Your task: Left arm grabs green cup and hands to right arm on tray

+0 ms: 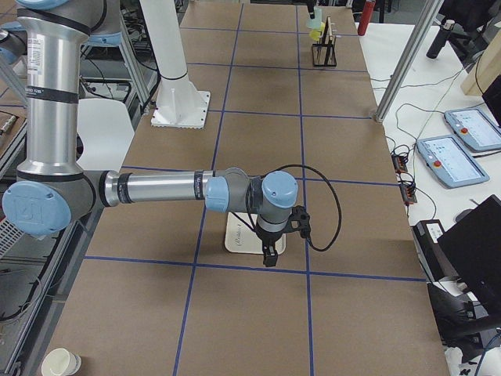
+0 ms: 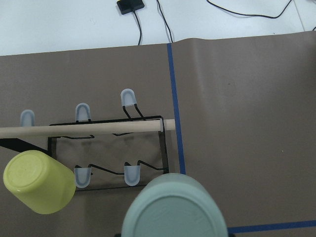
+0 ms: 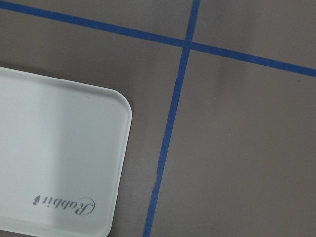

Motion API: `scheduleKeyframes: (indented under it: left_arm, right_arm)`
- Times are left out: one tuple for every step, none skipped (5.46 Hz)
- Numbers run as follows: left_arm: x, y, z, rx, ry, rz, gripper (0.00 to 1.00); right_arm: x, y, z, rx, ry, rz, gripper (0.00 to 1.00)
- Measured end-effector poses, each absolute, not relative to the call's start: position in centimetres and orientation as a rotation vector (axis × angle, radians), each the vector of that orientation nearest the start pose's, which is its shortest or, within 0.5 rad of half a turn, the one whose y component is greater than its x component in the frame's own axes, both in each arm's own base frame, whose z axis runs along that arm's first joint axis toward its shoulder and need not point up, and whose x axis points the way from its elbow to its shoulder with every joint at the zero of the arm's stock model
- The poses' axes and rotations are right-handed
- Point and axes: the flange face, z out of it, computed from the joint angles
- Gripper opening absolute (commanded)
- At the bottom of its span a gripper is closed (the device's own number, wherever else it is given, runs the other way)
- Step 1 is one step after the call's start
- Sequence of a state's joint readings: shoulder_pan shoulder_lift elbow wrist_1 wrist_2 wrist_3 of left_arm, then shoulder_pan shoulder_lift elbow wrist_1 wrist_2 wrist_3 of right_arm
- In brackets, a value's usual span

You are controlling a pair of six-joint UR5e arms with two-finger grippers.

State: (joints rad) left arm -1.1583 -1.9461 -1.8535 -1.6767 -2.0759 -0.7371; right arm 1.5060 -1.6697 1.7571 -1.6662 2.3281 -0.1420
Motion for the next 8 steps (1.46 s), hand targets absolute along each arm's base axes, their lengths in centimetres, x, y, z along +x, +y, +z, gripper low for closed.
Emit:
scheduleKeyframes:
  left_arm:
    - [16.3, -58.1, 31.1, 0.371, 0.837, -0.151, 0.00]
    - [16.7, -58.0, 30.5, 0.373, 0.877, -0.201, 0.00]
    - [17.2, -57.7, 29.7, 0.376, 0.930, -0.255, 0.00]
    - [17.6, -57.2, 28.9, 0.381, 0.992, -0.309, 0.00]
    - [18.4, -56.4, 28.2, 0.380, 1.071, -0.363, 0.00]
    - [19.2, -55.3, 27.2, 0.363, 1.166, -0.416, 0.00]
    - [20.2, -54.0, 25.8, 0.321, 1.282, -0.464, 0.00]
    - [21.3, -52.4, 24.5, 0.277, 1.403, -0.482, 0.00]
  right_arm:
    - [3.1, -45.9, 61.0, 0.050, -0.799, -0.119, 1.00]
    - [2.2, -46.7, 59.4, 0.097, -0.847, -0.024, 1.00]
    - [0.8, -47.1, 57.6, 0.139, -0.899, 0.060, 1.00]
    - [-1.2, -47.3, 56.0, 0.163, -0.952, 0.126, 0.99]
    - [-3.3, -47.3, 54.2, 0.184, -1.011, 0.177, 0.99]
    - [-4.7, -47.2, 52.4, 0.215, -1.075, 0.220, 0.99]
    - [-5.6, -47.0, 50.7, 0.239, -1.145, 0.262, 1.00]
    - [-6.5, -46.9, 48.8, 0.251, -1.215, 0.299, 1.00]
